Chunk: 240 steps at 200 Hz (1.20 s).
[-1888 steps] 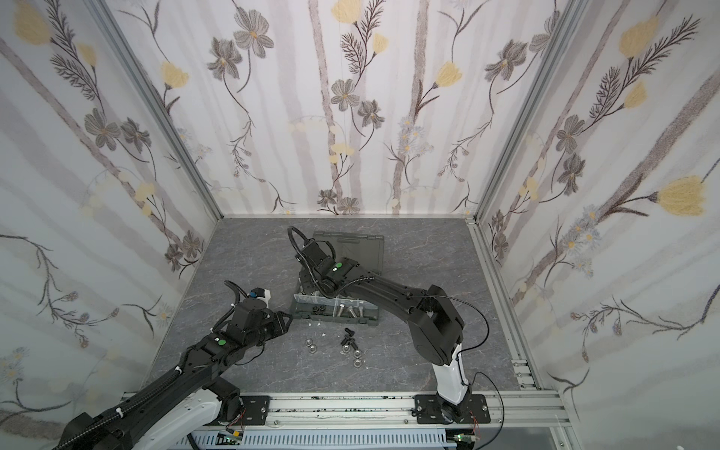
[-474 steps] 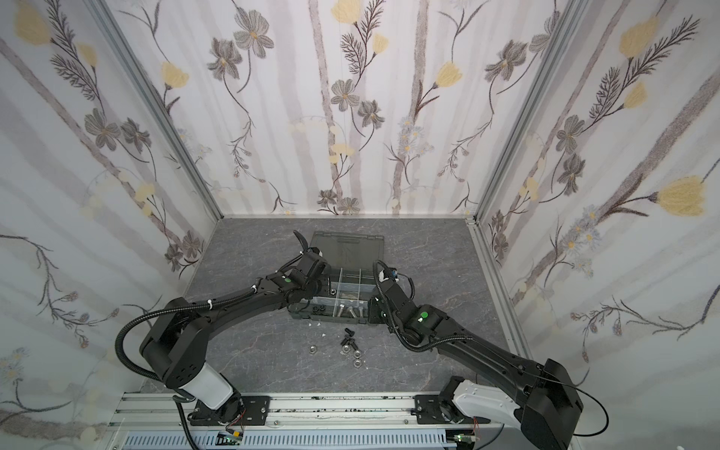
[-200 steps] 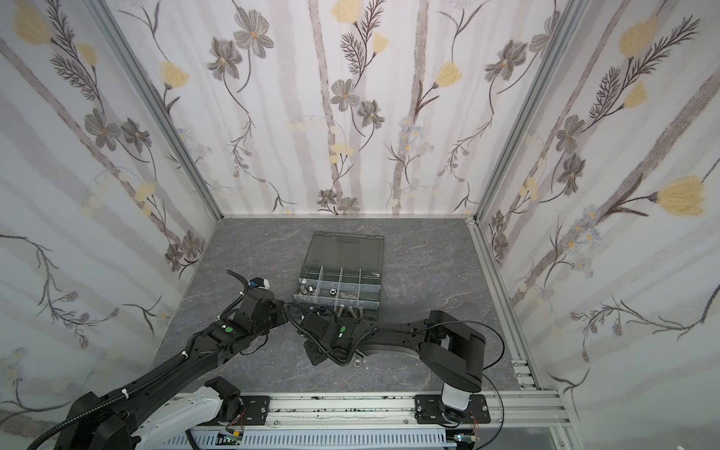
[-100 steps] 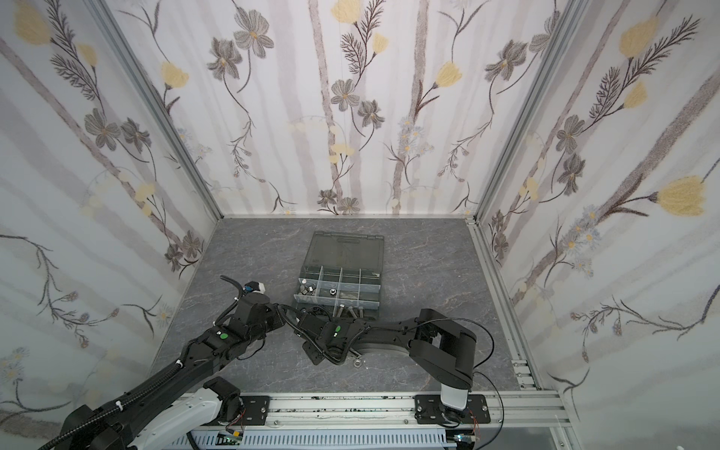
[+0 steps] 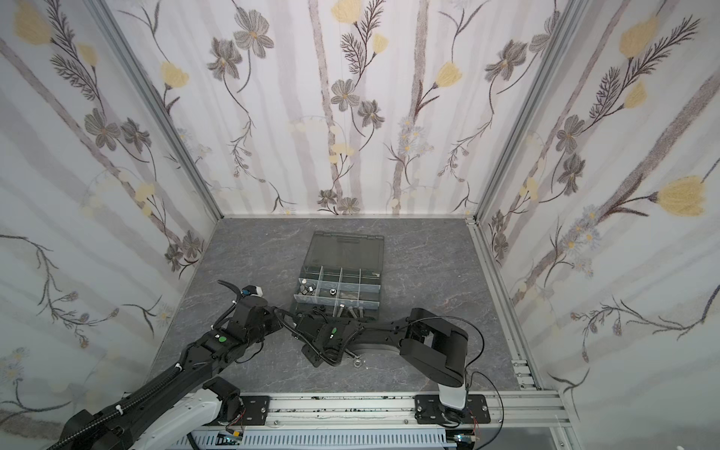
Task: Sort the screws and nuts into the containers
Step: 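Close the right gripper on the silver hex nut, then carry the hex nut with the right gripper into the wing-nut compartment and release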
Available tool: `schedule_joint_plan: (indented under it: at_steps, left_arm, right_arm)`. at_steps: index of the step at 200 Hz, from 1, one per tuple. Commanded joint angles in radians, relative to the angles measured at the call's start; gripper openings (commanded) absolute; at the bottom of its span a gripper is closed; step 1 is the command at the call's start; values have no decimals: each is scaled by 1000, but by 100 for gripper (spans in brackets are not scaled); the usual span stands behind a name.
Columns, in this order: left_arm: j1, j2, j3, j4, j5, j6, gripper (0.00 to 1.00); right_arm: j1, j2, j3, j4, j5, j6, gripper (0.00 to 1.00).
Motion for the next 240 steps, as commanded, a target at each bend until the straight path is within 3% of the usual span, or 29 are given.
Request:
schedule_joint_plan:
  at_steps: [1, 86, 185, 240]
  left_arm:
    - [4, -3, -6, 12, 3, -10, 39]
    - [12, -6, -18, 11, 12, -14, 39]
    - [16, -19, -24, 12, 18, -16, 39]
    - [18, -23, -23, 11, 26, -15, 39]
  right_arm:
    - [2, 9, 10, 49, -4, -23, 43]
    - [12, 51, 31, 45, 0, -46, 40]
    - [13, 63, 28, 29, 36, -51, 22]
    - [4, 20, 29, 27, 32, -46, 19]
